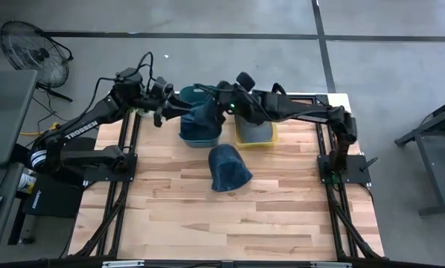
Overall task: Pick & Place hat
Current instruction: Put the left blue cap into the blue bin
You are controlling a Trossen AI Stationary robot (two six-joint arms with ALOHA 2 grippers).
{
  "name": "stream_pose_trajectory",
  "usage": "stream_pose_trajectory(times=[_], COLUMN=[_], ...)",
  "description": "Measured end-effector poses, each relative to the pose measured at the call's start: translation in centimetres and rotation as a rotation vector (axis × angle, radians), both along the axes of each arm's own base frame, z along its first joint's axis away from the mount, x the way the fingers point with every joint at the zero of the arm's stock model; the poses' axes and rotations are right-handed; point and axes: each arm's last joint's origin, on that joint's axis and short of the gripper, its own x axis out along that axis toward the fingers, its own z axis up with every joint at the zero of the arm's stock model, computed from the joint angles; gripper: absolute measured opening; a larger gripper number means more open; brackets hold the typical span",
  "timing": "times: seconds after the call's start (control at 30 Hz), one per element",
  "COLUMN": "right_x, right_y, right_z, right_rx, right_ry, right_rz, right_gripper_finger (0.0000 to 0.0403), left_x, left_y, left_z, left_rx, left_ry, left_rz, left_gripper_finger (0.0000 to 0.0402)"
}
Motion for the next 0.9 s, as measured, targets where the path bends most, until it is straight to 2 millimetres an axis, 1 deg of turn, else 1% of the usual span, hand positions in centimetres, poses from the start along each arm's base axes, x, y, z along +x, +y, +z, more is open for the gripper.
stream_pose_trajectory(times=[0.13,0.27,0.43,0.53,0.6,0.77,0.9], right_x=[0.7,0.6,0.3,0.3,0.3,0.3,0.3], right_y=[-1.1,-1.7,-2.8,-3.3,-3.5,-4.0,-4.0], right_z=[0.9,2.1,2.1,2.1,2.2,2.5,2.5], right_rx=[0.004,0.000,0.027,0.068,0.065,0.062,0.065], right_ry=[-0.019,-0.062,-0.093,-0.132,-0.142,-0.178,-0.176], right_rz=[-0.025,-0.042,-0.082,-0.074,-0.082,-0.079,-0.071], right_gripper_finger=[0.0000,0.0000,0.0000,0.0000,0.0000,0.0000,0.0000], left_x=[0.0,-0.1,0.2,0.6,1.1,2.0,2.4], left_y=[0.1,0.0,-1.2,-2.4,-3.2,-5.0,-6.3], left_z=[-0.6,-0.6,-0.3,-0.2,-0.5,-0.8,-0.9], left_rx=[0.067,0.137,0.243,0.379,0.474,0.735,0.921], left_ry=[0.046,0.059,0.049,0.054,0.092,0.179,0.249], left_rz=[0.047,0.074,0.083,0.091,0.104,0.195,0.272], left_gripper_finger=[0.0156,0.0156,0.0156,0.0156,0.0156,0.0156,0.0156])
